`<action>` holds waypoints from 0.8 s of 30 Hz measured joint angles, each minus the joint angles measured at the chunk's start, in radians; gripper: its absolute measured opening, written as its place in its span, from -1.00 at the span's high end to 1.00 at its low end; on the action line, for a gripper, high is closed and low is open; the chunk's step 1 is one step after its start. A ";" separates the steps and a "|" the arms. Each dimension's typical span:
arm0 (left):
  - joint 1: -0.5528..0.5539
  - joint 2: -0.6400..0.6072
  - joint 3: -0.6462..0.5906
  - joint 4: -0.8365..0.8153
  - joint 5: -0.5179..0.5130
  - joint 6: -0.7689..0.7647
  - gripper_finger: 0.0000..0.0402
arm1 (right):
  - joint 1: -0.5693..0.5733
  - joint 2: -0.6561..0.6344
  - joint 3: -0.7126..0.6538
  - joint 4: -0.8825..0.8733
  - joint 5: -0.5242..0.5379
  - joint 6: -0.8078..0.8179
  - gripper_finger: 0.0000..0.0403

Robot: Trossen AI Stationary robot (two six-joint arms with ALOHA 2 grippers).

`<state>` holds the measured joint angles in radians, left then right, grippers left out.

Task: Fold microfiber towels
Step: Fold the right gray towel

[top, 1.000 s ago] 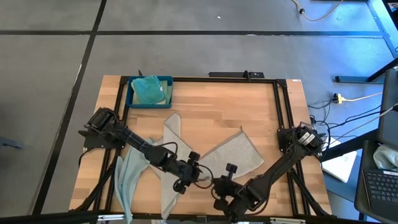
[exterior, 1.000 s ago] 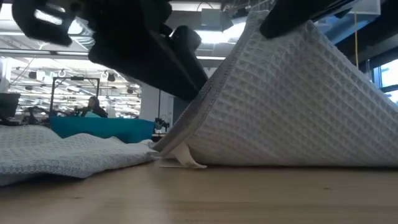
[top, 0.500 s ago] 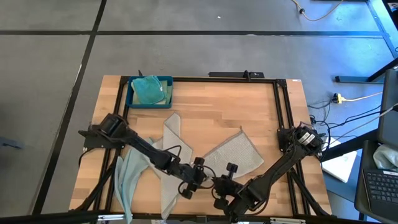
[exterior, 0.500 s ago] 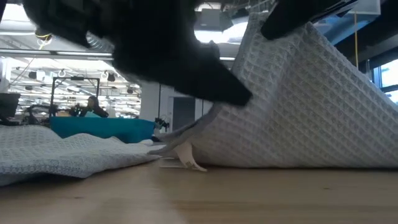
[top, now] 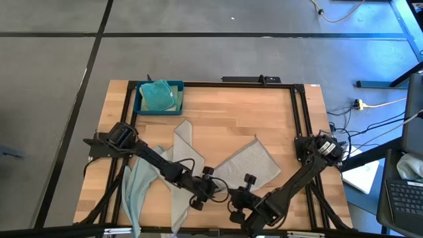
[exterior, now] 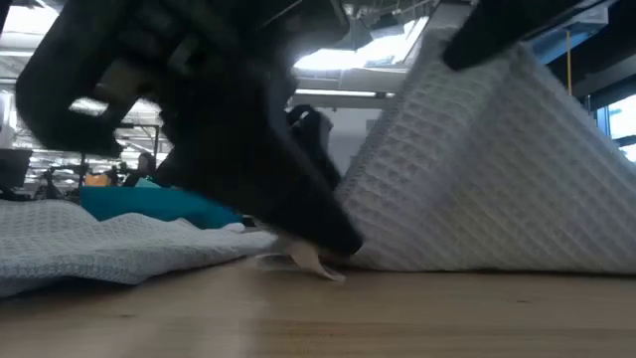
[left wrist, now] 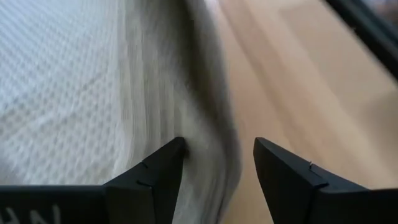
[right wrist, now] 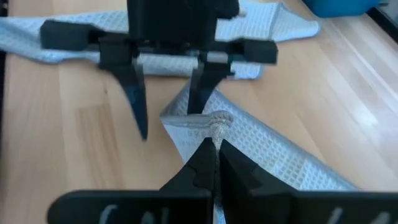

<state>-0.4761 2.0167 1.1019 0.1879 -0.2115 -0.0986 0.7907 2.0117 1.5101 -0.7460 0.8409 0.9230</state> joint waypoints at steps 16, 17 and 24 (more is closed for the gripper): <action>-0.017 0.000 0.000 -0.092 -0.091 -0.003 0.06 | 0.067 0.000 0.000 -0.007 -0.005 0.028 0.94; -0.017 0.000 0.000 -0.095 -0.091 -0.004 0.06 | 0.069 0.000 0.000 -0.011 -0.005 0.040 0.94; -0.029 0.000 0.000 -0.110 -0.154 -0.006 0.06 | 0.079 0.001 0.000 -0.060 -0.006 0.106 0.94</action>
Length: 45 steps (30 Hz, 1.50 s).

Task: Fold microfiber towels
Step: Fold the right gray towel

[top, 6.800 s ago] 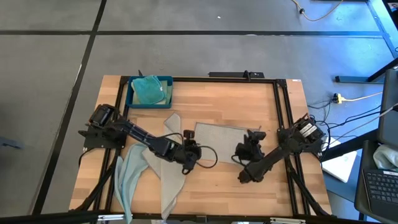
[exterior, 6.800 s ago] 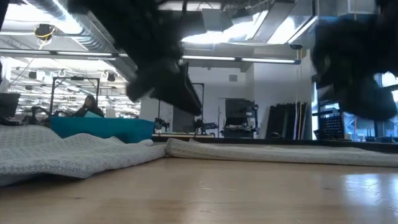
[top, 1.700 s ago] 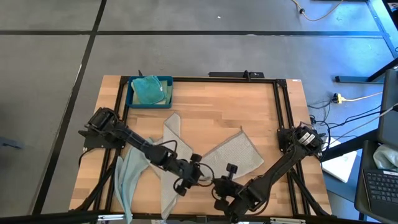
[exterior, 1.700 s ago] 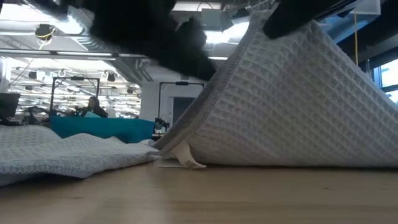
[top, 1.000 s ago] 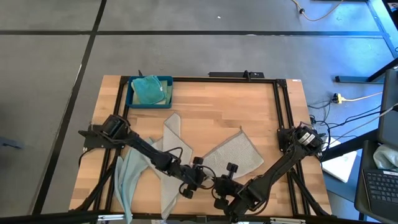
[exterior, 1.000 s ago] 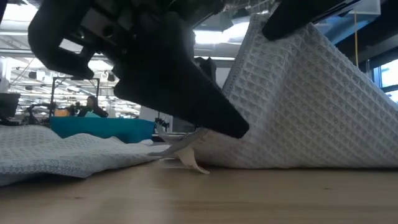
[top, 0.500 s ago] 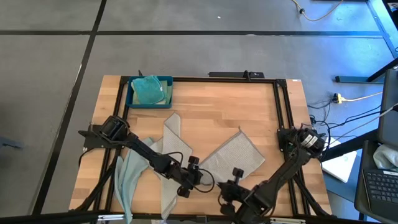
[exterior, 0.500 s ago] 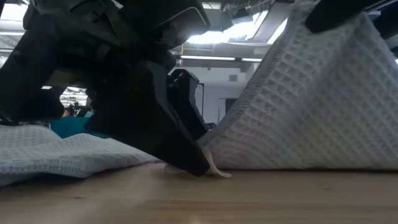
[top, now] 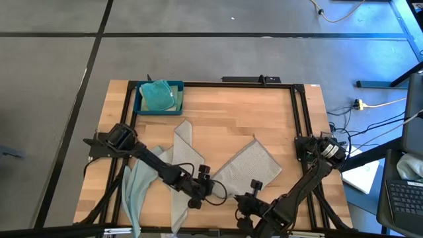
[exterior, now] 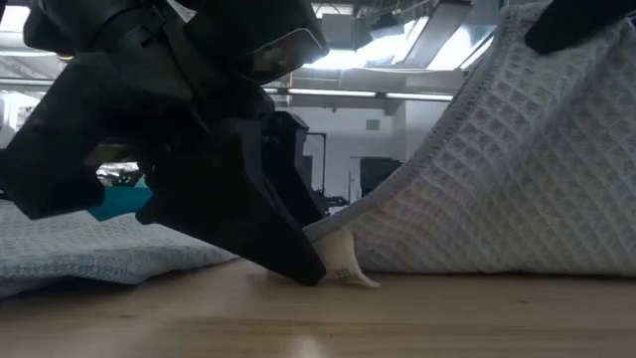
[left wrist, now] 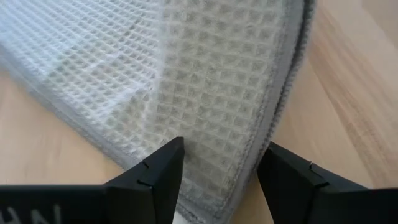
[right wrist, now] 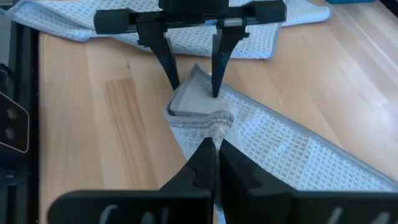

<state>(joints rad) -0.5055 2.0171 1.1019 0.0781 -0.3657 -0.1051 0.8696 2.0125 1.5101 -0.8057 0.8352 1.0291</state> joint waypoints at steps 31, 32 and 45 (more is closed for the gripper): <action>-0.035 -0.208 0.000 -0.027 -0.119 0.289 1.00 | 0.055 0.000 0.000 0.166 -0.293 -0.089 0.94; -0.030 -0.210 0.000 -0.018 -0.116 0.306 1.00 | 0.056 0.000 0.000 0.165 -0.291 -0.089 0.94; 0.149 -0.188 0.000 0.219 0.058 0.529 1.00 | 0.086 0.000 0.062 -0.305 -0.263 0.276 0.94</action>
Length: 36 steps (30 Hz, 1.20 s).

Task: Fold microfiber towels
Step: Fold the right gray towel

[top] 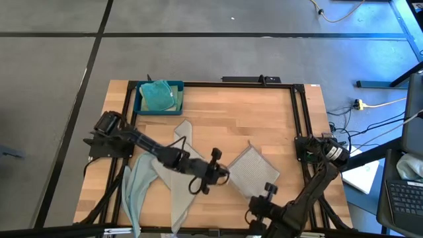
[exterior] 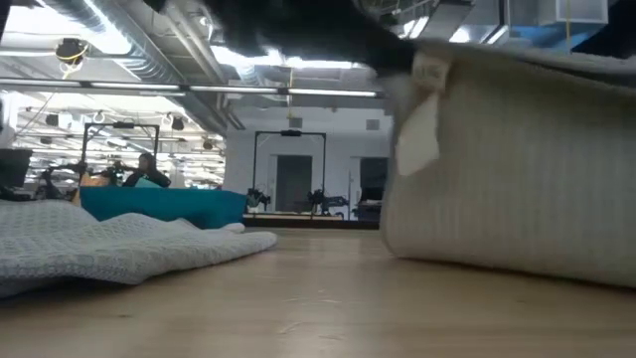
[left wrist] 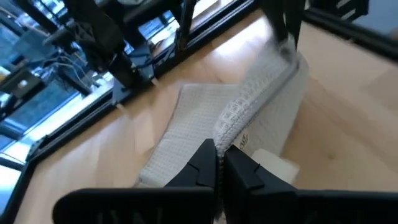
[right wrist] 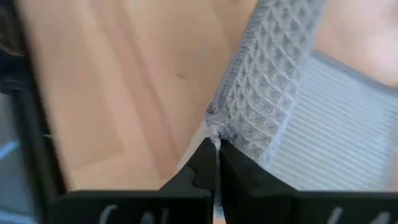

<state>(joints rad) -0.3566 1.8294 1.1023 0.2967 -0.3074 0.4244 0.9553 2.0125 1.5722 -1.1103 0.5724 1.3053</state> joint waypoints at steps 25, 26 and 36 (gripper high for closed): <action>0.214 0.342 0.254 0.158 0.135 0.158 1.00 | 0.053 0.000 -0.152 -0.343 -0.118 0.340 0.94; 0.221 0.342 0.254 0.157 0.137 0.156 1.00 | 0.053 0.000 -0.158 -0.347 -0.115 0.340 0.94; 0.247 0.343 0.254 0.117 0.149 0.130 1.00 | 0.050 0.000 -0.254 -0.308 -0.109 0.341 0.94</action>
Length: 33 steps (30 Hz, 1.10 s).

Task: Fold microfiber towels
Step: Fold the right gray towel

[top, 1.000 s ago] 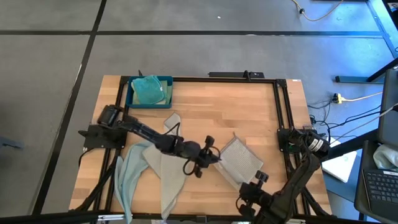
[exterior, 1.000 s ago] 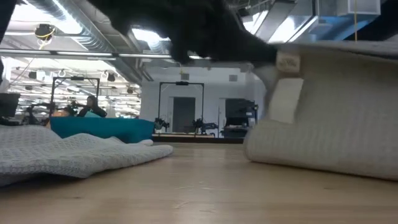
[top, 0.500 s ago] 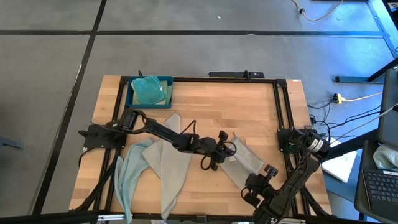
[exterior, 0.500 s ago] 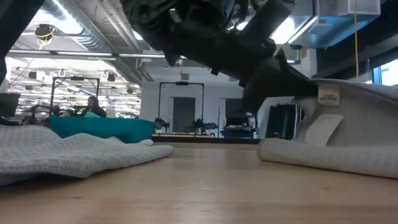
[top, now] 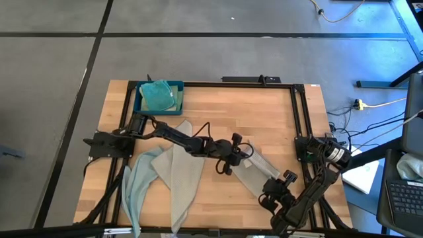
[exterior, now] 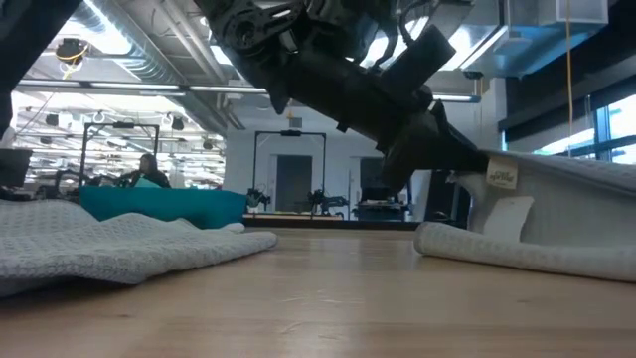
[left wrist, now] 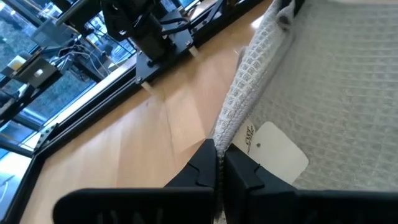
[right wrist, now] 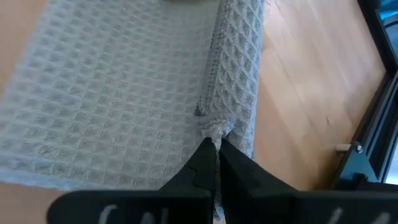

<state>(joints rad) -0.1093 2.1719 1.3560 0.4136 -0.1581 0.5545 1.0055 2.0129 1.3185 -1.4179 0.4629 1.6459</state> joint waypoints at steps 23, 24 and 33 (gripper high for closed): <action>0.014 0.000 -0.001 -0.025 -0.025 -0.030 0.72 | -0.001 0.000 -0.089 0.045 -0.037 0.049 0.59; 0.014 0.000 -0.001 -0.024 -0.023 -0.032 0.68 | 0.000 0.000 -0.089 0.047 -0.037 0.053 0.58; 0.013 0.000 -0.001 -0.021 -0.064 -0.050 0.49 | -0.001 0.000 -0.087 0.058 -0.071 0.056 0.55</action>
<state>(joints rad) -0.0968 2.1715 1.3552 0.3928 -0.2224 0.5045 1.0046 2.0125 1.2310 -1.3600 0.3914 1.7021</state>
